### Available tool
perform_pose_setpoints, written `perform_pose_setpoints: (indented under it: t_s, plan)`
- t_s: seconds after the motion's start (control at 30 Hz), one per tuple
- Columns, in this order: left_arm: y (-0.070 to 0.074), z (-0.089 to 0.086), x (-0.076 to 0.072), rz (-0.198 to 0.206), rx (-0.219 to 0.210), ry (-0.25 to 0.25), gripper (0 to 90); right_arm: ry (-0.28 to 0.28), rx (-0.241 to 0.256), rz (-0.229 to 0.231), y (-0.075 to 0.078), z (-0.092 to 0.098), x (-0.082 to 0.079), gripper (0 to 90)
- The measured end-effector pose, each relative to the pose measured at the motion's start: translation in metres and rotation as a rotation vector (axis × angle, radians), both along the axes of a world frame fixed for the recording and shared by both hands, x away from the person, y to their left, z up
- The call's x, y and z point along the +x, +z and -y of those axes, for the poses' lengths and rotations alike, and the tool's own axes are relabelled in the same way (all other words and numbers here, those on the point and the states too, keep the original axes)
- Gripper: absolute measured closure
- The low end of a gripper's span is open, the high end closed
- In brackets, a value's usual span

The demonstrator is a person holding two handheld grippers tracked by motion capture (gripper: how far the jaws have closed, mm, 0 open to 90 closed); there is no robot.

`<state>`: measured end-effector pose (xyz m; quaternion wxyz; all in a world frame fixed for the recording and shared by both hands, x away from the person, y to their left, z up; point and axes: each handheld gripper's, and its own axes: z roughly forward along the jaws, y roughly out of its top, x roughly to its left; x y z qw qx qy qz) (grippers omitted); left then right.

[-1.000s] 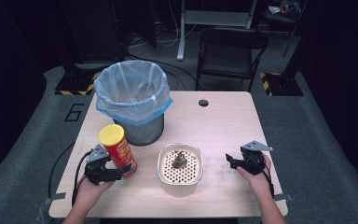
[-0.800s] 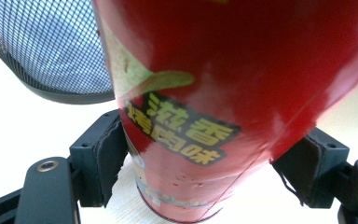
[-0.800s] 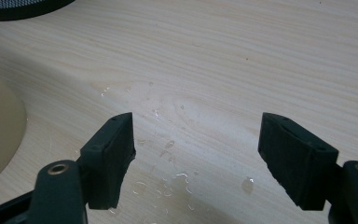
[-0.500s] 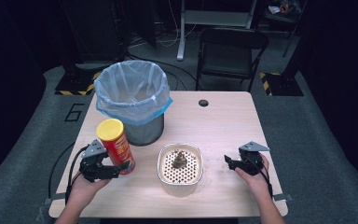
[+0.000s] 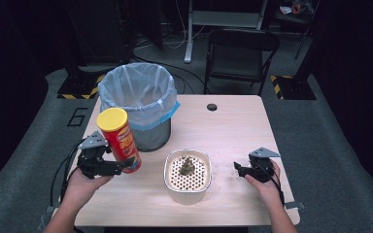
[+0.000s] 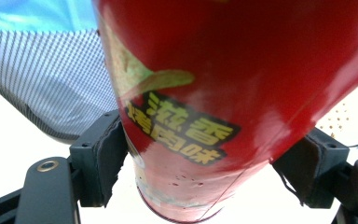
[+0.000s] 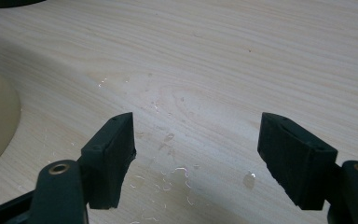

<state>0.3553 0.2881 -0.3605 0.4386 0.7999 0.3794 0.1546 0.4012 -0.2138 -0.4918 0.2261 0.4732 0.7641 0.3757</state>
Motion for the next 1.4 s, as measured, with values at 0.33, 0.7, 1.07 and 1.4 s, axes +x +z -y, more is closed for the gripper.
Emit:
perform_pose_setpoints:
  t_s: [0.33,0.7,1.07,1.4]
  plan:
    - [0.035,0.004,0.003,0.004,0.004,-0.005,22.8,0.004,-0.001,-0.008,-0.001,0.000,0.000,27.1]
    - [0.076,0.011,0.005,0.022,0.016,-0.024,22.8,-0.003,0.002,-0.006,-0.002,0.000,0.001,27.1]
    - [0.110,0.018,0.008,0.038,0.027,-0.039,22.8,0.004,-0.007,-0.012,-0.003,0.000,0.001,27.2]
    - [0.138,0.022,0.017,0.060,0.027,-0.033,22.9,0.004,-0.009,-0.011,-0.004,0.000,0.001,27.1]
